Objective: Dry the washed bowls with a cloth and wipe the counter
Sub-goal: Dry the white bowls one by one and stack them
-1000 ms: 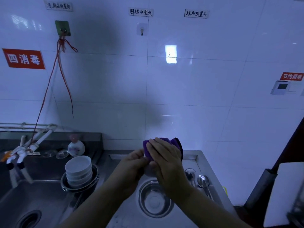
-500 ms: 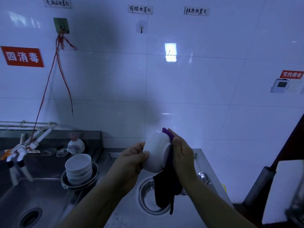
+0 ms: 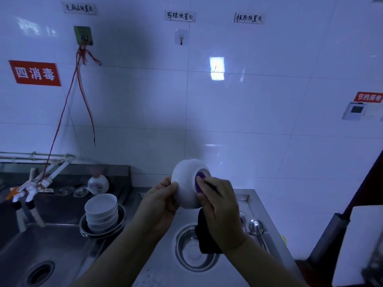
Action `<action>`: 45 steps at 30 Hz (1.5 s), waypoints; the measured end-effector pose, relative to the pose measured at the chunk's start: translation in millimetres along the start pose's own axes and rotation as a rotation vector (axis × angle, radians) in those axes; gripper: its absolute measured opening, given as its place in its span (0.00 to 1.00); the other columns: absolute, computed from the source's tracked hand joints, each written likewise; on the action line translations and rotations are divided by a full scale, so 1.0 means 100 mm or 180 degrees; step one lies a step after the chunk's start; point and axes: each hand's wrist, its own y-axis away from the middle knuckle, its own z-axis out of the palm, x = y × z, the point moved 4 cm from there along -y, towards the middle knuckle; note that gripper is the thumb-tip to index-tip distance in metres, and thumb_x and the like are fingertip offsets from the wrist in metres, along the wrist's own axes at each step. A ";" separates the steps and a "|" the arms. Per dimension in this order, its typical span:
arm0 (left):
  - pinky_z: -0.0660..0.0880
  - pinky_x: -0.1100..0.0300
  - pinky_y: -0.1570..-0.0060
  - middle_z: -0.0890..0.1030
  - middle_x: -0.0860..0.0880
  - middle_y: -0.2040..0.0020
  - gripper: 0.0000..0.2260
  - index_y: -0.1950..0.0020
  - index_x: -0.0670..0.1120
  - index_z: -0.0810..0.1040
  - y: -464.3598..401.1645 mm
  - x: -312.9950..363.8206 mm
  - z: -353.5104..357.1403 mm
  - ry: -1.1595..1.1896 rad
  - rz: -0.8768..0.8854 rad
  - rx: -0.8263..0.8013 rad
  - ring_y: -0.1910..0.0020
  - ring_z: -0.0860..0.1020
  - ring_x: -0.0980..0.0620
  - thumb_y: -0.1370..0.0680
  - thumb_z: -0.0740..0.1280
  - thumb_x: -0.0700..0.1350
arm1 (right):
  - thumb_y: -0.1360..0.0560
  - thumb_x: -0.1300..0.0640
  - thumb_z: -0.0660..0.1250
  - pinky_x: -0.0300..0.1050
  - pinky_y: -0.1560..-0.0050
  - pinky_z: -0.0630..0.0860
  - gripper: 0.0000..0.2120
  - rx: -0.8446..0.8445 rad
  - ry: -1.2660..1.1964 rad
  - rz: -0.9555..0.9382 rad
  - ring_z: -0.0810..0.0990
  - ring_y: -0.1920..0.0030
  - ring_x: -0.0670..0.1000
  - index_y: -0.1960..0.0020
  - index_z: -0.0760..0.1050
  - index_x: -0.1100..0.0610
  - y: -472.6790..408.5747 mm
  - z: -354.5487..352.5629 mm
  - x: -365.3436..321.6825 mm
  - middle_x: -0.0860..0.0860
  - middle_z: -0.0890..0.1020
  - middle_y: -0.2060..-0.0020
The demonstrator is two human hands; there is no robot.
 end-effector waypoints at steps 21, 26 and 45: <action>0.80 0.55 0.55 0.83 0.41 0.54 0.12 0.45 0.39 0.77 0.02 0.15 -0.02 -0.0131 -0.0032 -0.0112 0.57 0.82 0.47 0.20 0.54 0.36 | 0.20 0.55 0.58 0.47 0.49 0.79 0.17 -0.0168 -0.0045 -0.0581 0.77 0.51 0.53 0.47 0.80 0.68 -0.17 -0.11 -0.09 0.60 0.82 0.54; 0.78 0.58 0.56 0.83 0.43 0.55 0.11 0.47 0.39 0.78 0.03 0.08 0.01 -0.0385 0.0067 -0.0144 0.58 0.81 0.50 0.25 0.59 0.35 | 0.20 0.55 0.59 0.34 0.42 0.71 0.16 0.0290 -0.0231 0.0395 0.74 0.48 0.48 0.44 0.78 0.67 -0.43 -0.19 0.09 0.57 0.80 0.50; 0.80 0.57 0.57 0.84 0.42 0.57 0.12 0.47 0.39 0.77 -0.02 0.08 0.06 -0.0093 -0.0150 -0.0139 0.60 0.82 0.49 0.20 0.54 0.36 | 0.18 0.53 0.56 0.51 0.41 0.73 0.15 0.0188 -0.0025 -0.0627 0.75 0.44 0.53 0.42 0.75 0.62 -0.23 0.06 -0.07 0.60 0.83 0.49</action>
